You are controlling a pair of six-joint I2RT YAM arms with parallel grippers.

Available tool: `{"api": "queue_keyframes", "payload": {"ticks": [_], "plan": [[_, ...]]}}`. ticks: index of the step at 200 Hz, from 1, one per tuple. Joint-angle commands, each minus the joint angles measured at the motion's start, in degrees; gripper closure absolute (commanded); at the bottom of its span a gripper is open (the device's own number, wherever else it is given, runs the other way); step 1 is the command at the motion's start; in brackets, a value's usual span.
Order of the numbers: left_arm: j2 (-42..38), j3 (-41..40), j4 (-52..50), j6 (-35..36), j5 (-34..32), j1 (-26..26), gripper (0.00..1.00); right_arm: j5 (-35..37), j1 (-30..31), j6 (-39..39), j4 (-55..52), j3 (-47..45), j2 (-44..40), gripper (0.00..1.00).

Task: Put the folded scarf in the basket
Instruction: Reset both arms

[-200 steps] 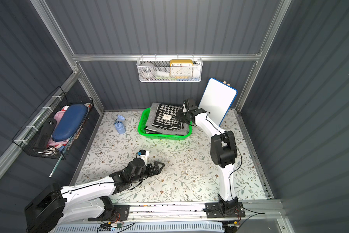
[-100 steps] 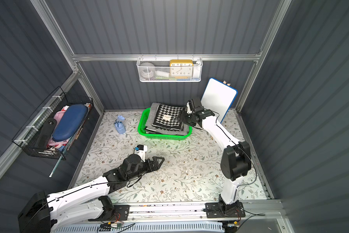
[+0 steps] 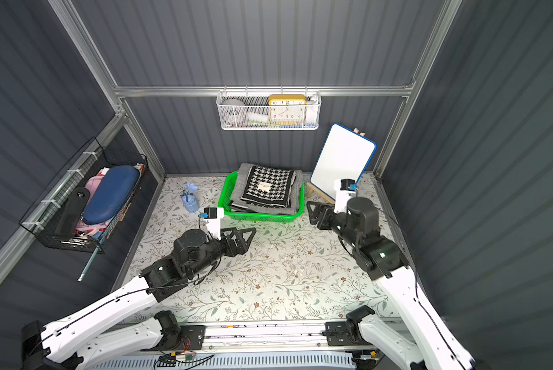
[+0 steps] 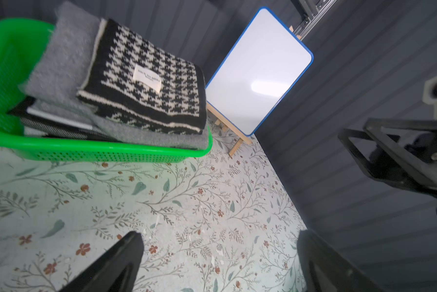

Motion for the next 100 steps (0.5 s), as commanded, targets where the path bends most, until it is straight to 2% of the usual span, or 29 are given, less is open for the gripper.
{"api": "queue_keyframes", "payload": {"ticks": [1,15,22,26,29,66,100], "plan": [[0.8,3.4,-3.4,7.3,-5.4,0.2,0.01,9.5,-0.1,-3.6,3.1,-6.7,-6.8,0.21],[0.6,3.9,-2.1,9.6,-5.6,0.2,0.01,13.7,-0.1,-4.1,4.9,-11.1,-11.0,0.16],[0.4,3.6,-1.2,10.7,-6.0,0.3,0.01,16.3,-0.1,-3.6,5.9,-13.4,-12.9,0.1],[0.2,3.3,-0.5,11.6,-6.0,0.3,0.01,17.9,-0.1,-3.1,6.8,-14.9,-13.9,0.02],[0.1,3.0,0.1,12.3,-6.3,0.2,0.01,19.0,-0.1,-3.0,7.9,-16.1,-14.5,0.01],[-0.6,-1.3,3.1,17.1,-17.9,0.2,0.01,24.8,-0.1,-7.5,15.9,-27.1,-19.7,0.01],[-3.9,-12.5,17.1,25.3,-23.2,0.2,0.01,28.2,-0.1,-8.7,20.7,-33.0,-20.2,0.01]]}}
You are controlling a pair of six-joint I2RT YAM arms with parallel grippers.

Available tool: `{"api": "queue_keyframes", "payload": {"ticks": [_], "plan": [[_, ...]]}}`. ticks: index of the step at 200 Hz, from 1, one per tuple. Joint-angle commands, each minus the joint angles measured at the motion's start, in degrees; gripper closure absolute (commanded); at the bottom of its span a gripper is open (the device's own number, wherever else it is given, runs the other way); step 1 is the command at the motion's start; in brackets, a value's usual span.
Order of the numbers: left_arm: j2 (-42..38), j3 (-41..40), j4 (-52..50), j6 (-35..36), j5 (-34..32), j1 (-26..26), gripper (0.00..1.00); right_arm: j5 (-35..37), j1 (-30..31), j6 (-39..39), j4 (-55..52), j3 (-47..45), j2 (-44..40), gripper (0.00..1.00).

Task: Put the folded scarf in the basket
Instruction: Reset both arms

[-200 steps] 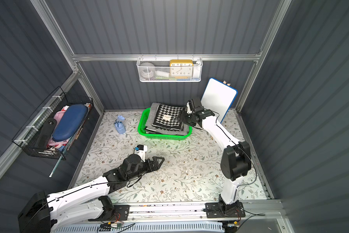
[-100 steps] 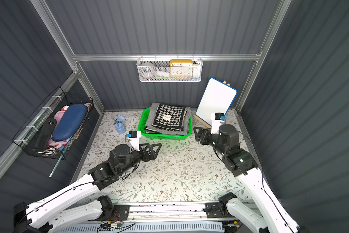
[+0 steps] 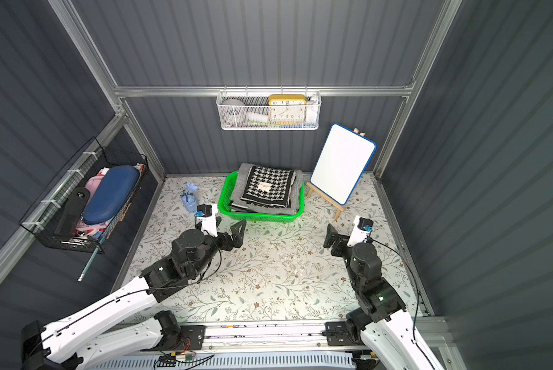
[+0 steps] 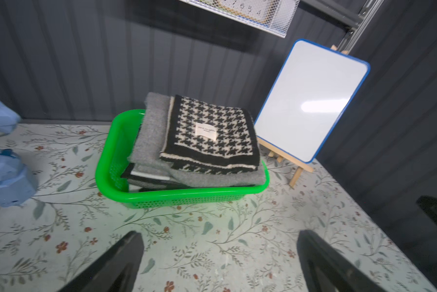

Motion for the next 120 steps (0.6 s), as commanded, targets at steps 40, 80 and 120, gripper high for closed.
{"api": "queue_keyframes", "payload": {"ticks": [40,80,120], "plan": [[-7.0,-17.7,21.6,12.6,-12.0,1.8,0.01,10.7,-0.2,-2.0,18.7,-10.6,2.3,0.01],[-3.2,-14.8,13.5,10.0,-6.1,11.4,0.0,12.2,-0.2,-8.2,29.0,-15.7,7.7,0.01],[2.5,-15.3,19.3,9.9,1.1,22.1,0.01,10.7,-0.8,-16.6,34.5,-15.6,15.8,0.01]]}}
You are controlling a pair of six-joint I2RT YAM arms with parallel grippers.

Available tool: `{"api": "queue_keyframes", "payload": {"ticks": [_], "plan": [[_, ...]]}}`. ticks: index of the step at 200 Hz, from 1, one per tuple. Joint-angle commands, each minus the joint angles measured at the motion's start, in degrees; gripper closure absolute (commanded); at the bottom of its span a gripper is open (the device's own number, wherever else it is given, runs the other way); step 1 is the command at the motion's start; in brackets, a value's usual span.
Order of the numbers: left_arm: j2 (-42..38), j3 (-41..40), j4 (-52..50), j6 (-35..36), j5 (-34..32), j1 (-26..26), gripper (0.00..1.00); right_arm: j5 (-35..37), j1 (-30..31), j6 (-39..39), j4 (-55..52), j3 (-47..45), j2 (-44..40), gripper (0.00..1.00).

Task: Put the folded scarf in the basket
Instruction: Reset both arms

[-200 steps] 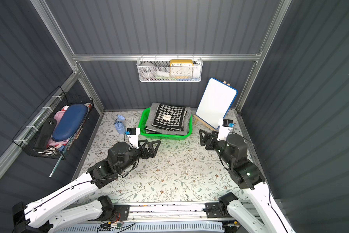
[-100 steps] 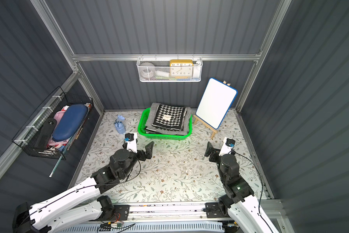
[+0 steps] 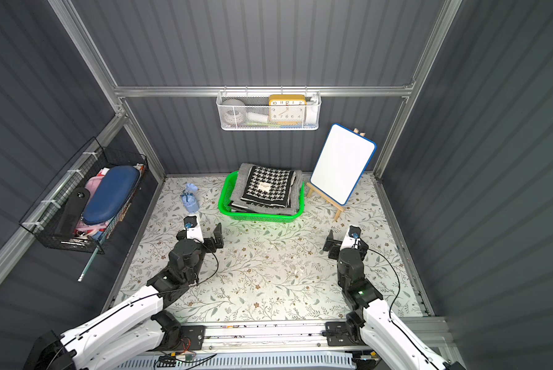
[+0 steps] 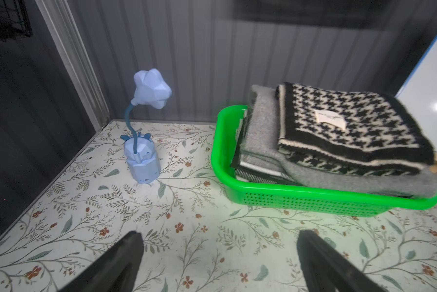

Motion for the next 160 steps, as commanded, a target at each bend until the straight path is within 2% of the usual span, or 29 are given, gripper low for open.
{"api": "queue_keyframes", "payload": {"ticks": [1,28,53,91,131,160], "plan": [[2.6,0.9,3.9,0.3,5.7,5.4,0.01,0.4,-0.6,-7.0,7.5,0.0,4.1,0.01],[7.6,3.1,4.4,0.8,10.7,13.3,0.0,-0.9,-3.1,-7.7,11.9,1.1,11.9,0.01],[12.2,3.9,5.5,0.2,11.7,18.1,0.01,-1.3,-5.5,-6.4,13.1,3.5,19.5,0.01],[16.2,0.8,14.2,4.5,14.2,22.2,0.01,-2.0,-8.1,-5.8,20.2,3.8,28.0,0.01],[21.2,-0.5,19.3,4.3,15.9,26.8,0.01,-4.6,-10.8,-5.5,21.6,4.9,30.2,0.01],[24.7,-3.7,27.5,4.7,16.6,28.9,0.01,-6.8,-12.4,-5.4,22.1,5.9,32.7,0.01]]}}
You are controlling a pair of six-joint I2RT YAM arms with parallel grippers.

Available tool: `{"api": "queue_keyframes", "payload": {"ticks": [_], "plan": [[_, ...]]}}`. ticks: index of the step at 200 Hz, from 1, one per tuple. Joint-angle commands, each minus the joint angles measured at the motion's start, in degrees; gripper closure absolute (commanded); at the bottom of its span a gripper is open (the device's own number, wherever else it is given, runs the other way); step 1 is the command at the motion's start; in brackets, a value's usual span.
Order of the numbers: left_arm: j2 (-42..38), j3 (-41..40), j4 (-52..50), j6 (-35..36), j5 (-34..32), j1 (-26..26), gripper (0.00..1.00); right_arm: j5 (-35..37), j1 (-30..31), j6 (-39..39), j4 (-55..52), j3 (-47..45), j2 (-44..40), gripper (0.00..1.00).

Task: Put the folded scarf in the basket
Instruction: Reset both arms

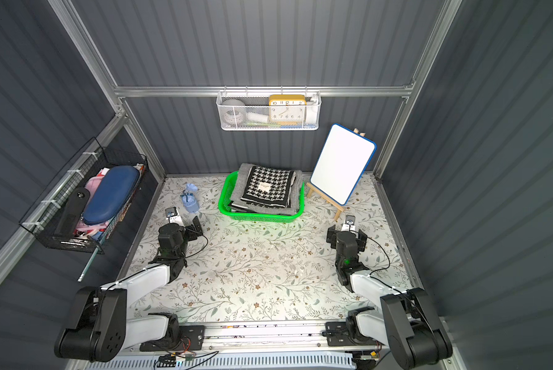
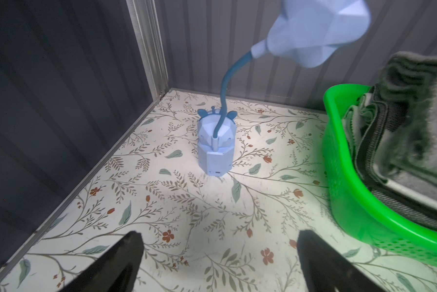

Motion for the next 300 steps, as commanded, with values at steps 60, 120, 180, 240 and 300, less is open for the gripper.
{"api": "queue_keyframes", "payload": {"ticks": [60,120,180,240,300], "plan": [[4.4,-6.0,22.1,4.1,5.8,5.2,0.01,-8.1,-2.2,-0.2,4.8,3.1,5.4,0.01],[10.0,-3.9,28.5,7.1,12.8,6.7,0.01,-10.2,-5.7,0.5,14.6,1.0,10.1,0.01],[12.8,-3.8,33.3,7.6,23.7,7.3,0.01,-11.0,-6.5,0.4,26.7,-0.1,19.8,0.01],[21.7,-5.1,44.4,6.3,23.2,7.4,0.01,-10.9,-6.9,1.0,21.3,2.8,19.8,0.01],[22.2,-2.2,39.4,6.8,22.8,7.3,0.01,-10.4,-7.1,1.5,17.7,4.6,19.7,0.01]]}}
